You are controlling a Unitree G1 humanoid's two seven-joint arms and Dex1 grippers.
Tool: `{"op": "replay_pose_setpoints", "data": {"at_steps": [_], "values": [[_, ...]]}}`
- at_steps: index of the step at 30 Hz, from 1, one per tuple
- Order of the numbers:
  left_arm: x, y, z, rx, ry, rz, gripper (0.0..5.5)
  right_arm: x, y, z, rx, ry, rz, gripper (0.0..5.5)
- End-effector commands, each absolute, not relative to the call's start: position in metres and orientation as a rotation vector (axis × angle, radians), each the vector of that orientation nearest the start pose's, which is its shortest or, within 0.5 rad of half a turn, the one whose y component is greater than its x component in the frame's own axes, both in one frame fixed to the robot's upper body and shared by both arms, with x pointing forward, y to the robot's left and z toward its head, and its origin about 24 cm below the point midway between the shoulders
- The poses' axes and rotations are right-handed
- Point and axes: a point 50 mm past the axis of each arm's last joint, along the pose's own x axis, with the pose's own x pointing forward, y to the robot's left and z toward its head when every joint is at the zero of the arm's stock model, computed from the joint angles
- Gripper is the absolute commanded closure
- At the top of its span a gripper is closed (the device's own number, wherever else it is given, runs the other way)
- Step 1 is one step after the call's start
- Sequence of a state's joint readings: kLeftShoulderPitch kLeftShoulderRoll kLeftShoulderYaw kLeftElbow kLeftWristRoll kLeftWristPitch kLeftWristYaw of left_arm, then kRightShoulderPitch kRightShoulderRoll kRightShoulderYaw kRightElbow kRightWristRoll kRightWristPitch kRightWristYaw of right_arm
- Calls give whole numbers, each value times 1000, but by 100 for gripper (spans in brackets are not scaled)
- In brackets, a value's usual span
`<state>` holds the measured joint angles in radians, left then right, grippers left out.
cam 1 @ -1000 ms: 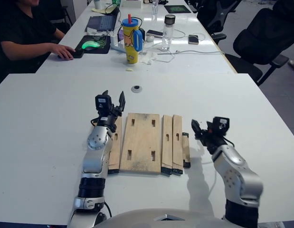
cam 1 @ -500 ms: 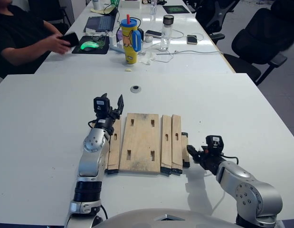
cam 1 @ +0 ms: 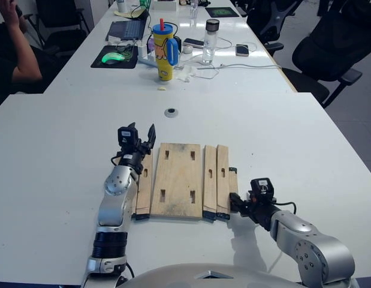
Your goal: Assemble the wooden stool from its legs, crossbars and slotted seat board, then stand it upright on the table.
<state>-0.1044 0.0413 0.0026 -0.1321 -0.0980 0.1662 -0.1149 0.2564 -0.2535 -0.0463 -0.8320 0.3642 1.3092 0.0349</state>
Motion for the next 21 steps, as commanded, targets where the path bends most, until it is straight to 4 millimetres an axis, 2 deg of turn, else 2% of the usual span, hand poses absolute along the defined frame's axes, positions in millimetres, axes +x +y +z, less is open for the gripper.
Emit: {"op": "replay_pose_setpoints", "data": {"at_steps": [1,9,15,21], "values": [[277,144,82,-47,-58,-167,230,155,-172,50,-61,818,164,216],[286,141,89,-41,-77,-204,230,169,-194,40,-129,775,60,216],[286,139,88,-49,-75,-201,230,194,-196,65,-102,526,60,216],[286,136,87,-66,-75,-201,230,204,-193,71,-24,455,51,216]]}}
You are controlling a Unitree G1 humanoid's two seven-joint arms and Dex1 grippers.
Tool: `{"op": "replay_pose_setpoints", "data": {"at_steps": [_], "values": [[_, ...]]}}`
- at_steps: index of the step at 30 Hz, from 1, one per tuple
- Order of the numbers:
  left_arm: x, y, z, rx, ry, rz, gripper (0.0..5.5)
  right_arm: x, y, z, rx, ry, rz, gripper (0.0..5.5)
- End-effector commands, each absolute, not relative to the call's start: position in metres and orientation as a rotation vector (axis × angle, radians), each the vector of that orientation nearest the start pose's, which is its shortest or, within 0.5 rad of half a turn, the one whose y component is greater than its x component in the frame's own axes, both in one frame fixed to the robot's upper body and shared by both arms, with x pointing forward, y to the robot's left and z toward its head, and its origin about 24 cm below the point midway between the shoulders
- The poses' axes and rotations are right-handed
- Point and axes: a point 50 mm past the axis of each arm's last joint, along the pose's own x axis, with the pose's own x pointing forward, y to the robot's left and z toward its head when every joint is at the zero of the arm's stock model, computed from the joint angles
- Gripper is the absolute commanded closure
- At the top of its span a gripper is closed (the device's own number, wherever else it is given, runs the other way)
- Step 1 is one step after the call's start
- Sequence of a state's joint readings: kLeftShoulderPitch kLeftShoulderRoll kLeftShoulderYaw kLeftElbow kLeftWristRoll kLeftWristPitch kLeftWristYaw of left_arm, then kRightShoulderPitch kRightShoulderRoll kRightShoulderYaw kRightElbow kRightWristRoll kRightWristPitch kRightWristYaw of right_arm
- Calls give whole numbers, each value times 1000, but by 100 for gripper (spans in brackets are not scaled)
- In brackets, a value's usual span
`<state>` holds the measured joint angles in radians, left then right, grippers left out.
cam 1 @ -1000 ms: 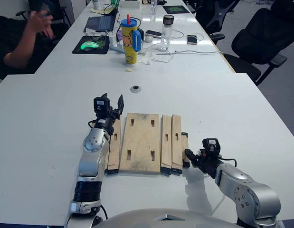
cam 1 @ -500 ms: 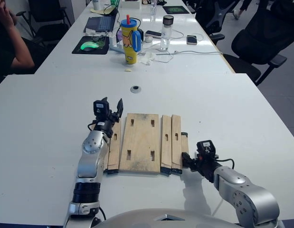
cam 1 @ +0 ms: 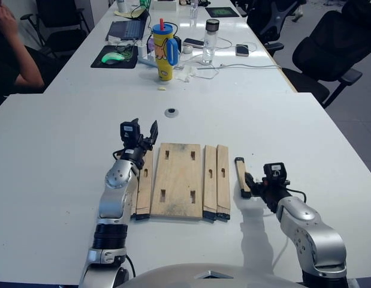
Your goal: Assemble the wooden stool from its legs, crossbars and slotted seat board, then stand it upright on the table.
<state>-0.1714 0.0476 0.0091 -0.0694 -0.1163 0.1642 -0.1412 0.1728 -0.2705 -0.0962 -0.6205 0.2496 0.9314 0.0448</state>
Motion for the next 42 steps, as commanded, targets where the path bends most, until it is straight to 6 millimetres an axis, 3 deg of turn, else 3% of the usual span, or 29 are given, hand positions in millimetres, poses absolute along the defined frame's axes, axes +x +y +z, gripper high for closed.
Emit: {"op": "replay_pose_setpoints", "data": {"at_steps": [1,9,13,20,26,31,34,37,42], "values": [[286,136,87,-67,-75,-200,230,204,-191,68,-21,467,54,216],[289,136,88,-68,-84,-201,230,199,-180,45,-21,606,127,216],[287,137,87,-69,-84,-194,230,194,-189,35,-58,690,59,216],[290,138,88,-68,-84,-187,230,189,-197,25,-8,747,30,320],[299,133,93,-231,-9,-315,230,214,-193,46,28,535,98,418],[308,122,122,-506,43,-544,230,250,-184,104,24,116,161,421],[309,113,148,-736,63,-711,230,256,-171,127,50,-80,286,421],[311,113,163,-907,77,-783,230,252,-158,129,13,-159,404,421],[301,101,175,-974,129,-942,230,248,-146,123,-57,-206,530,421]]}}
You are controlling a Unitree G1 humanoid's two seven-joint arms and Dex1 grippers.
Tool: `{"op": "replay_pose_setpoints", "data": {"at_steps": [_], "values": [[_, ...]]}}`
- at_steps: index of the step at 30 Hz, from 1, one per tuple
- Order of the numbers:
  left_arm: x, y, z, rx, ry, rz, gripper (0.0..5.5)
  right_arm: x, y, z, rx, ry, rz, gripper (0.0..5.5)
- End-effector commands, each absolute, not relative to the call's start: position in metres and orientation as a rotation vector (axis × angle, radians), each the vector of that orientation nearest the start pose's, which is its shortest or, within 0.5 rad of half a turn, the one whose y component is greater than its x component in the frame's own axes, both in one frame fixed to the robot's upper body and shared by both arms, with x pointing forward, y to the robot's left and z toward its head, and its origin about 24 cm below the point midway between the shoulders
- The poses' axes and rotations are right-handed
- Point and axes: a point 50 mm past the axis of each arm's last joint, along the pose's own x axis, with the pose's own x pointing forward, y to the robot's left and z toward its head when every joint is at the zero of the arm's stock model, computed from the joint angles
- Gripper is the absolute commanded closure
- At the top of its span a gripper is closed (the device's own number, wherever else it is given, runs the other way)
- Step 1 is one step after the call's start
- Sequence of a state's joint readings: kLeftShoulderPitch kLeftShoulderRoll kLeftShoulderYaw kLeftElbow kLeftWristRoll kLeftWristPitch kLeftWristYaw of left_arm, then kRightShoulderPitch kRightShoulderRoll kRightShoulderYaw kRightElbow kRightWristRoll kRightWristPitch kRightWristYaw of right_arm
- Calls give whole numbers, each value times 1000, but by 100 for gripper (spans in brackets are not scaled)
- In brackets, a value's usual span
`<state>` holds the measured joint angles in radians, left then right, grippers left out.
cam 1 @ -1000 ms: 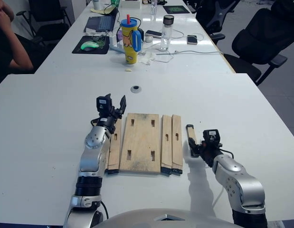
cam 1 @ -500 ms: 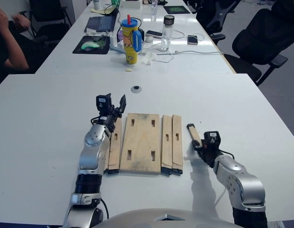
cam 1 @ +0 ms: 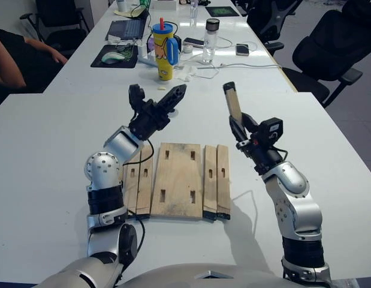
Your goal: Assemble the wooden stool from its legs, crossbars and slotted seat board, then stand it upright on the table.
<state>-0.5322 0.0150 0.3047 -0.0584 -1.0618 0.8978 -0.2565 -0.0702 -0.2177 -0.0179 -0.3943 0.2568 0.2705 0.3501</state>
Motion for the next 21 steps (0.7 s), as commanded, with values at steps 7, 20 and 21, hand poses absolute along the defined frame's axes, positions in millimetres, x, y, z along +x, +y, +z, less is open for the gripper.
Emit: {"op": "replay_pose_setpoints", "data": {"at_steps": [7,20,21], "values": [[296,95,179,-933,157,-998,230,241,-138,122,-70,-254,599,421],[298,93,175,-917,169,-985,230,236,-121,126,-87,-292,659,421],[298,94,174,-915,173,-981,230,235,-120,127,-87,-294,662,421]]}}
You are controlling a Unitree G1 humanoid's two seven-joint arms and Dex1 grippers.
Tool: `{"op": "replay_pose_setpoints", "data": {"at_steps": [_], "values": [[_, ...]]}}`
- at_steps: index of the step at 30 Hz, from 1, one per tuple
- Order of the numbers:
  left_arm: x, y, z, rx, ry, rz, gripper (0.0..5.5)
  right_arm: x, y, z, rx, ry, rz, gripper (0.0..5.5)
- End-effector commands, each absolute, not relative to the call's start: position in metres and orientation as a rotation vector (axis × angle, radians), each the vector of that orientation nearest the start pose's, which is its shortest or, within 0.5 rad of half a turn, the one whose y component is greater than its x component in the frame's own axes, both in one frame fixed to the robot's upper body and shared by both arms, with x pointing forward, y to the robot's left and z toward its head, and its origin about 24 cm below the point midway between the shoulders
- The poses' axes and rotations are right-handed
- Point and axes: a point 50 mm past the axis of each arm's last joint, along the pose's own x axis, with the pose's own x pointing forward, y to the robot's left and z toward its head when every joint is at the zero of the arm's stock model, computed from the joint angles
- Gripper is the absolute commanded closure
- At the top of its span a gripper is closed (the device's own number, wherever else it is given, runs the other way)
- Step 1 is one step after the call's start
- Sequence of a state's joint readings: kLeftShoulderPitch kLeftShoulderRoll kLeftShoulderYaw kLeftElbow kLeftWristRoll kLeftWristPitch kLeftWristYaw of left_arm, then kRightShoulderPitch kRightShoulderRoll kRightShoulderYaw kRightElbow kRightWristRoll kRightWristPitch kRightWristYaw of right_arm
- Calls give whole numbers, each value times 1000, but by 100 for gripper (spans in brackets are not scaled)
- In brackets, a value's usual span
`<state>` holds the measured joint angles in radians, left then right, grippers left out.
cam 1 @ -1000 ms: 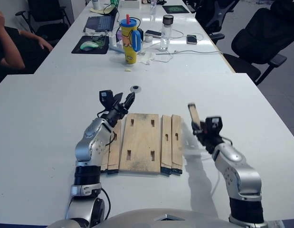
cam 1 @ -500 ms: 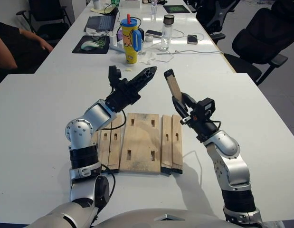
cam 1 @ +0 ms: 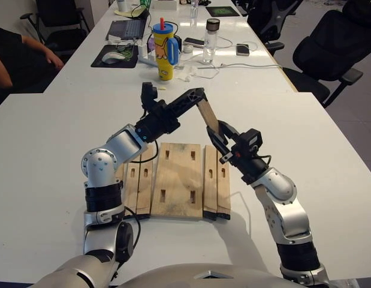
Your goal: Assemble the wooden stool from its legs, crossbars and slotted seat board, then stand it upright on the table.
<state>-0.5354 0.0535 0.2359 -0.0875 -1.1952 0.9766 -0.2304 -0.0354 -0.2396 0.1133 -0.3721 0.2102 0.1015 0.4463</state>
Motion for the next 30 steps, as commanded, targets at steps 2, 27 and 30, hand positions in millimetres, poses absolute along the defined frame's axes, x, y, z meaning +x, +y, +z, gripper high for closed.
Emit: {"op": "replay_pose_setpoints", "data": {"at_steps": [2,27,30], "values": [[298,94,173,-900,176,-977,244,235,-120,127,-96,-298,662,421],[301,107,160,-874,92,-735,504,236,-126,109,-162,-153,665,375],[285,121,156,-825,28,-583,504,240,-149,94,-139,-22,538,331]]}}
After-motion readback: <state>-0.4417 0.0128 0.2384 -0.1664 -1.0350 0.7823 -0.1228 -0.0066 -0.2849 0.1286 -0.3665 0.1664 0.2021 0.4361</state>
